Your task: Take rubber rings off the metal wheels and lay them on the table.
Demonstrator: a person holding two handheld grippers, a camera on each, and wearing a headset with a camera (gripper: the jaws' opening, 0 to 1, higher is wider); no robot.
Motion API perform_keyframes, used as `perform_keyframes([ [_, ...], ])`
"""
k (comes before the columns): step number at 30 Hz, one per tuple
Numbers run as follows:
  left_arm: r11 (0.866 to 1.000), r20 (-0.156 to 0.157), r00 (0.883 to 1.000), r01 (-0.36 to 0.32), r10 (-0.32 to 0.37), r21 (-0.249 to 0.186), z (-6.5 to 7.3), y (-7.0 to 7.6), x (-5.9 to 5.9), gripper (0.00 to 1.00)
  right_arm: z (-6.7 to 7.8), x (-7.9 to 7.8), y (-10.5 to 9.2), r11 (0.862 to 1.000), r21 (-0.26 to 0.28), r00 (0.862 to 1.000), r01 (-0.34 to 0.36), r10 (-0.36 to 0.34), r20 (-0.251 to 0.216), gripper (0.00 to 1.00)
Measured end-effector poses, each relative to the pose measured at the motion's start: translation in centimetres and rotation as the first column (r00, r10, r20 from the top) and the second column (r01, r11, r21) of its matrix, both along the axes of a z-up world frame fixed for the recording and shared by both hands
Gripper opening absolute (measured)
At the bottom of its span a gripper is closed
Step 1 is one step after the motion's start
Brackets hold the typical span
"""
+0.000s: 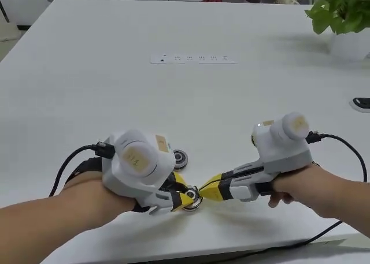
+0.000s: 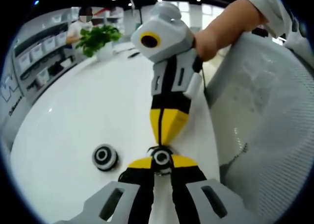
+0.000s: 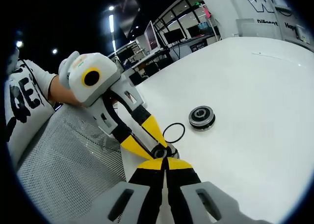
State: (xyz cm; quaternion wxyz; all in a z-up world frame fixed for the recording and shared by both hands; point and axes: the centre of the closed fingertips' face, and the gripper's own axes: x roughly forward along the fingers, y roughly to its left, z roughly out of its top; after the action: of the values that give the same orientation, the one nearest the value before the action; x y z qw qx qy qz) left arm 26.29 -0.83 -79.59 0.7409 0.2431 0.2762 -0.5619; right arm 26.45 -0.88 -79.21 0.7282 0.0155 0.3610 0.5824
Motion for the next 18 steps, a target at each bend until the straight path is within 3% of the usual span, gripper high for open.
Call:
perform_keyframes([
  [18,1.000,0.000,1.000,0.007,-0.007,0.002,-0.01,-0.04,-0.25,0.12,0.53,-0.70,0.75,0.999,0.037,0.999,-0.032,0.033,-0.013,0.00],
])
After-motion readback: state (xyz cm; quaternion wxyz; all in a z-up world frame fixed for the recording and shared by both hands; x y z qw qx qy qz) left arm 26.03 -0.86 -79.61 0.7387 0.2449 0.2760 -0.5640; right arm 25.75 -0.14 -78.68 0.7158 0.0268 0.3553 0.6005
